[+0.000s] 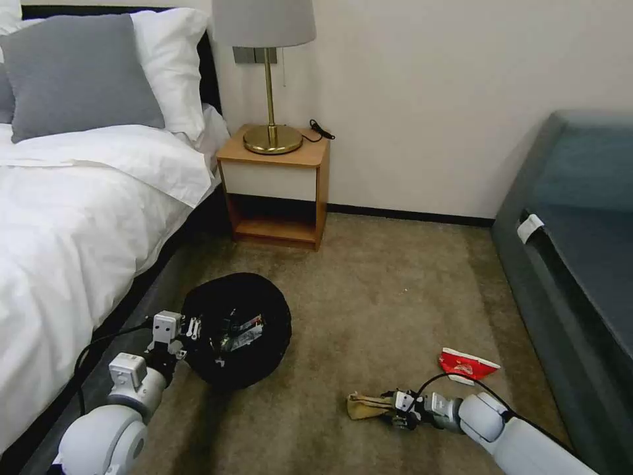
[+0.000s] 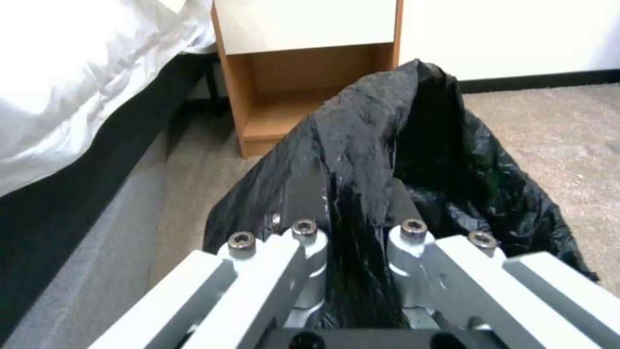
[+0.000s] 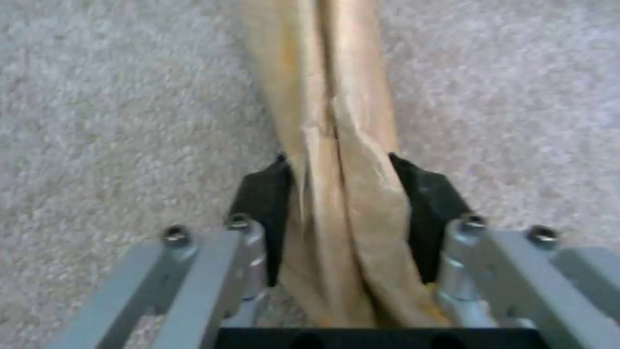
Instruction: Pick up the trash bin, then pick up the garbage on the floor and place it into the trash bin.
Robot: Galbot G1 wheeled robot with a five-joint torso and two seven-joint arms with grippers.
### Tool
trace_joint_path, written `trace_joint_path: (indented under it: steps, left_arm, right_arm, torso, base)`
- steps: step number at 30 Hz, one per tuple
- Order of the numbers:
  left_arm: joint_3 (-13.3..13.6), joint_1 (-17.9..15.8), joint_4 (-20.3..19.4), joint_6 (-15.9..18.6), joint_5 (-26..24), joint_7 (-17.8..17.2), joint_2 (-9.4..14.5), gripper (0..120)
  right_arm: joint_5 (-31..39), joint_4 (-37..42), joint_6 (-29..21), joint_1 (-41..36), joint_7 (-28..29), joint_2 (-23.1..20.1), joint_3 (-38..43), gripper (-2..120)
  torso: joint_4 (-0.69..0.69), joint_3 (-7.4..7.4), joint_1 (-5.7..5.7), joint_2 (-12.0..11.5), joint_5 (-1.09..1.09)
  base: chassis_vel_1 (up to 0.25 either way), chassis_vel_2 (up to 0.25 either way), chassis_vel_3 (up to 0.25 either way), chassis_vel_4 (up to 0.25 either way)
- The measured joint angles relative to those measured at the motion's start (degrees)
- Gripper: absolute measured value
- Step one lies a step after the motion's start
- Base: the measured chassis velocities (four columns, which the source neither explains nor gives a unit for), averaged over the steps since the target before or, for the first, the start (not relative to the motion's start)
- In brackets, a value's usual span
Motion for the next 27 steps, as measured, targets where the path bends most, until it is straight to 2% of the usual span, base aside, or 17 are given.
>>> trace_joint_path:
  steps: [4, 6, 11, 19, 27]
  left_arm:
    - [0.1, 0.3, 0.0, 0.0, 0.0, 0.0, 0.0, 7]
    - [0.4, 0.5, 0.0, 0.0, 0.4, 0.0, 0.0, 7]
    - [1.5, 0.4, 0.0, 0.0, 1.1, 0.0, -0.1, 7]
    - [3.4, -0.1, 0.9, -0.1, 1.9, 0.0, -0.1, 7]
    - [5.0, -2.1, 1.8, 0.1, 1.8, 0.0, 1.0, 7]
  right_arm:
    - [0.7, 0.5, 0.1, -0.4, 0.0, 0.2, 1.2, 26]
    - [2.1, 2.0, 0.1, -0.9, -0.9, 0.7, 3.4, 13]
    - [5.4, 6.0, -1.2, -1.4, -1.0, 1.9, 7.5, 0]
    - [11.3, 12.8, -4.6, -0.9, -1.0, 4.1, 14.2, 0]
    - [14.6, 15.5, -5.5, 0.9, -0.5, 7.3, 18.6, 0]
  torso:
    - [0.0, 0.0, 0.0, 0.0, -0.01]
    - [0.0, 0.0, 0.0, 0.0, 0.01]
    - [0.0, 0.0, 0.0, 0.0, 0.01]
    - [0.0, 0.0, 0.0, 0.0, -0.01]
    - [-0.01, 0.0, 0.0, 0.0, -0.01]
  base:
    - [0.0, 0.0, 0.0, 0.0]
    - [0.0, 0.0, 0.0, 0.0]
    - [0.0, 0.0, 0.0, 0.0]
    - [0.0, 0.0, 0.0, 0.0]
    - [0.0, 0.0, 0.0, 0.0]
